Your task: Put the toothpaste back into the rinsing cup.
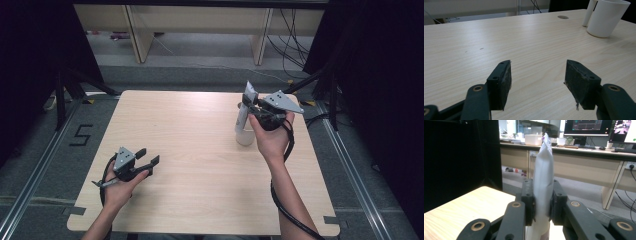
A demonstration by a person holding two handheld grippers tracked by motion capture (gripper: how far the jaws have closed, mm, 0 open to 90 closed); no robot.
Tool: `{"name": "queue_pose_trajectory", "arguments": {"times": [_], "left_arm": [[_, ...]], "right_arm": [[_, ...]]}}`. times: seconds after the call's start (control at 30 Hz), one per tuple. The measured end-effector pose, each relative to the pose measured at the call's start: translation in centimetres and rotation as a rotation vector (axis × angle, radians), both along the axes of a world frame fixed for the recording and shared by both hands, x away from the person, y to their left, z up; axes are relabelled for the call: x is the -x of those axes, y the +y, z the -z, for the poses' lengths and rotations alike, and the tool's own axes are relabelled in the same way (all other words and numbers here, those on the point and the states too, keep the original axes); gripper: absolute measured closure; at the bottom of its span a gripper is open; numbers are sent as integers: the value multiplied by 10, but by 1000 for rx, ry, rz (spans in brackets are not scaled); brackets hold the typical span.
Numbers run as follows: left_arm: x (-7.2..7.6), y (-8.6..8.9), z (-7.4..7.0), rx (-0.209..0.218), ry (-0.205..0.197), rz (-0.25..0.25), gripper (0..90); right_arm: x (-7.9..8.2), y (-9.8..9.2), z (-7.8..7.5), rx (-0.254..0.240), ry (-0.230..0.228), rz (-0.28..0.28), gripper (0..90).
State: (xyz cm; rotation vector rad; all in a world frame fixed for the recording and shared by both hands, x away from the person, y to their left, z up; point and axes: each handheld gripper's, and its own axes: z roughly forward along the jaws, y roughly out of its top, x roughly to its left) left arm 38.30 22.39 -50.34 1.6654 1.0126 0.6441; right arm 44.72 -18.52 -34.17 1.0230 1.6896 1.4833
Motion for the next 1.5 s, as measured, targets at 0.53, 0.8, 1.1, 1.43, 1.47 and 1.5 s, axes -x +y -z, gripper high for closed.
{"name": "queue_pose_trajectory", "arguments": {"times": [0.53,0.8,1.1,1.43,1.47,1.5], "left_arm": [[0,-1,4,-6,8,4,377],[-1,-1,5,-4,6,2,373],[-2,-1,7,-2,-8,18,373],[-1,-2,7,-8,8,6,373],[0,-2,7,-4,9,3,373],[-1,-2,7,-11,9,5,372]], "right_arm": [[-12,-7,-3,26,-24,34,775],[-17,-11,-3,20,-30,50,775],[-23,-15,-1,30,-34,75,775],[-26,-16,2,31,-29,92,775],[-27,-17,2,37,-32,90,775],[-27,-17,3,35,-28,93,775]]}}
